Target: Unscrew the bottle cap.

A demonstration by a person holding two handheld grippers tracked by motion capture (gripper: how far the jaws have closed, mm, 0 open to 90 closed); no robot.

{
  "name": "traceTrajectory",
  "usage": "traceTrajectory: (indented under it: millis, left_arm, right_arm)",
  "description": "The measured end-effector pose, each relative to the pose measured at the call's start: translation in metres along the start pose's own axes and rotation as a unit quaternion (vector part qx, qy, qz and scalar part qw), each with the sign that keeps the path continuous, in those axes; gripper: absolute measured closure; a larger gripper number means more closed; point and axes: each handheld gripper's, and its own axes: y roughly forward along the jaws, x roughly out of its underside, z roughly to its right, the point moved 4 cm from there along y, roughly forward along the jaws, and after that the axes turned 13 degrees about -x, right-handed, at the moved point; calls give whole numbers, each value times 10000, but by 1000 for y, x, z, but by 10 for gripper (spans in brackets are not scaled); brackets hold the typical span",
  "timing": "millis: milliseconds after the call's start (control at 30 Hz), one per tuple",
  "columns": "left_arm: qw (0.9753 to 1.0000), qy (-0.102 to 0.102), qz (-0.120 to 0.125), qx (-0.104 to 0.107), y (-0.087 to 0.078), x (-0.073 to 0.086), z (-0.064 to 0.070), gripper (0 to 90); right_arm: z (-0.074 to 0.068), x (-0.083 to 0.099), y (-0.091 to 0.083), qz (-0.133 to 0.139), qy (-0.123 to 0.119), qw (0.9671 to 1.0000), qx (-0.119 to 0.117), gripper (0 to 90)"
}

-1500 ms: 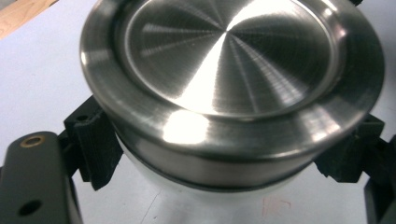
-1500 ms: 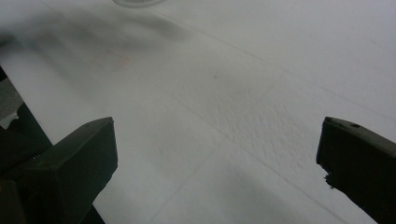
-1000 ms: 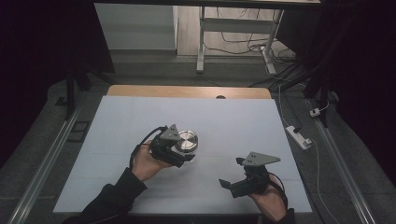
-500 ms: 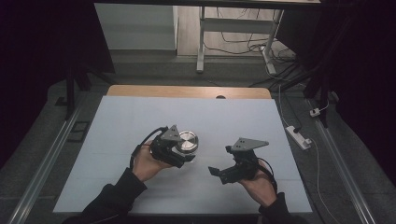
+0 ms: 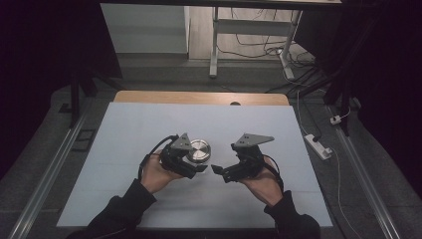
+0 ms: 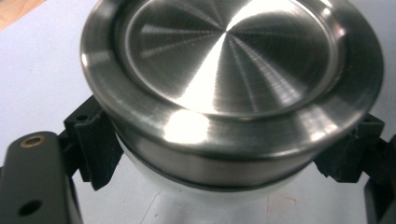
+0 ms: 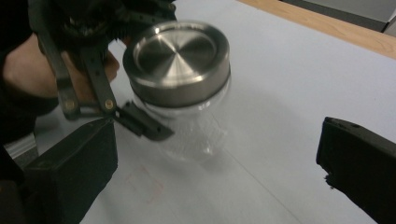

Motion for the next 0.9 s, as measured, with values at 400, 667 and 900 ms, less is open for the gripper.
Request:
traceTrajectory:
  millis: [400,667,900]
  left_arm:
    - [10000,23,-6,-14,1,1,0,157]
    - [10000,8,-9,62,1,0,1,157]
    - [9999,-7,0,119,1,0,1,157]
  right_arm:
    - [-3,-30,28,62,-132,9999,-83,0]
    - [-3,-33,45,-6,-192,9996,-184,11]
    - [-3,-31,60,-161,-341,9990,-258,65]
